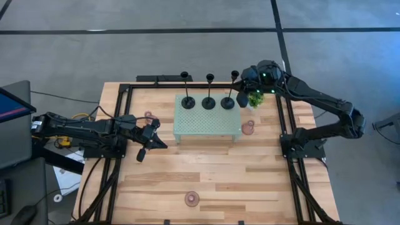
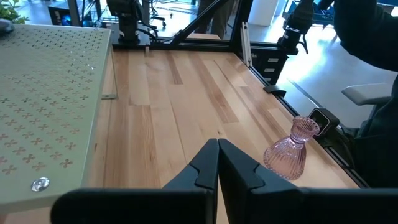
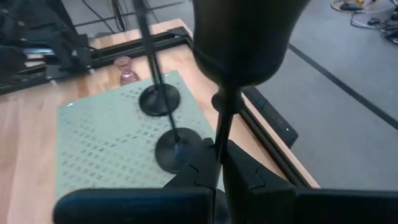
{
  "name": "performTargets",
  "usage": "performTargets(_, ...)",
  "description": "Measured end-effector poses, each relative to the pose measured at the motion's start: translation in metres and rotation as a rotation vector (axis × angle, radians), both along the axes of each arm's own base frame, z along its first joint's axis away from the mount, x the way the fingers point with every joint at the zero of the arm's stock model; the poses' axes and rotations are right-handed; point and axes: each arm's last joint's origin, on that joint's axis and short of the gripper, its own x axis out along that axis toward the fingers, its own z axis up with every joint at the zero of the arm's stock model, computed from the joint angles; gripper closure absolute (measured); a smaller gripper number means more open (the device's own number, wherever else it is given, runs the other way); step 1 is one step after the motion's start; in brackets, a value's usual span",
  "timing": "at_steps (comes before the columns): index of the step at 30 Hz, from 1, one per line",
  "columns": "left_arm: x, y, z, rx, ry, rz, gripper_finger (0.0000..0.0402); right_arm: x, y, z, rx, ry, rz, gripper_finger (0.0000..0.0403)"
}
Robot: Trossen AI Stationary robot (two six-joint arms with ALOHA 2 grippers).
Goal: Pick & Place candle stick holders
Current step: Put the black candle holder on the shelf, then put the top right glass candle holder on the shelf aligned with the other black candle holder
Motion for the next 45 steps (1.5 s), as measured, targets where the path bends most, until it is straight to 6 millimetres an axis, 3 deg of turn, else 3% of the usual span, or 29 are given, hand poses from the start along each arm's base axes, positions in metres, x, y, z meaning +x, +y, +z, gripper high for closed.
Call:
performTargets(14, 0.0, 0.0, 0.0, 0.0, 0.0, 0.0, 0.0392, 0.006, -0.006, -0.005, 0.001, 0.002, -0.009, 0.0396)
performTargets(29, 0.0, 0.0, 0.0, 0.0, 0.0, 0.0, 0.0392, 0.002, -0.002, -0.003, -0.036, 0.032, 0.022, 0.0278)
performTargets(37, 0.0, 0.0, 0.0, 0.0, 0.0, 0.0, 0.0392, -0.017, 0.01, 0.01, -0.036, 0.013, 0.018, 0.0217)
performTargets(45, 0.0, 0.0, 0.0, 0.0, 0.0, 0.0, 0.0392, -0.051, 0.029, 0.022, 0.043, 0.002, -0.023, 0.0192)
